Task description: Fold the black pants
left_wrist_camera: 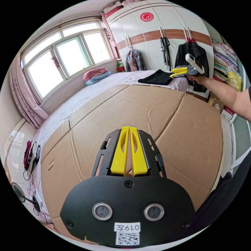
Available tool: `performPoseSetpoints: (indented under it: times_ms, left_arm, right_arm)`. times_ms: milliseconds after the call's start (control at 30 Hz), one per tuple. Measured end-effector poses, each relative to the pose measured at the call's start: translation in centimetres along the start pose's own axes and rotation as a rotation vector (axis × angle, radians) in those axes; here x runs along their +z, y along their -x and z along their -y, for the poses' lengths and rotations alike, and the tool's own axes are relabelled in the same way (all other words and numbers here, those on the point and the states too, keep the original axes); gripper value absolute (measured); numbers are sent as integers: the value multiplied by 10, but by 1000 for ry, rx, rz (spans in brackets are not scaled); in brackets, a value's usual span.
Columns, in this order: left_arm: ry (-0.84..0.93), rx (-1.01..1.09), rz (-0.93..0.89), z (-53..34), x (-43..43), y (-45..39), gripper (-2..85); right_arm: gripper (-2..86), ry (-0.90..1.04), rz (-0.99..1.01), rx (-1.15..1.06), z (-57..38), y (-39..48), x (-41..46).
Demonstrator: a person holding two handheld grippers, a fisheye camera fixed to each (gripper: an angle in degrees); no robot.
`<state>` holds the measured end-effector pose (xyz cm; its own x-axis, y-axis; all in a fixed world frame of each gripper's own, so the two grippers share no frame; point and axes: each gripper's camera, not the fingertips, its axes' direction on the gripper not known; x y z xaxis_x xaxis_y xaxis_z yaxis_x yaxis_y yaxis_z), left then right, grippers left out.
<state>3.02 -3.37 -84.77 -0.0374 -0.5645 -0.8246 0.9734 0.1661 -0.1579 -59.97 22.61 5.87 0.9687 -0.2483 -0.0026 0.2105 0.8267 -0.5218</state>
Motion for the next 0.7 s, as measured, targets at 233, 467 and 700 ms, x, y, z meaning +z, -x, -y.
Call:
performPoseSetpoints:
  times_ms: [233, 467, 700]
  left_arm:
    - [36, -18, 2, 21, 26, 25, 7]
    - [11, -123, -222, 71, 66, 52, 8]
    - [-5, -202, -322, 114, 90, 79, 9]
  right_arm:
    - [100, 143, -109, -207, 22, 41, 47]
    - [63, 211, -233, -318, 57, 59, 60]
    - [46, 159, 94, 211, 102, -50, 1]
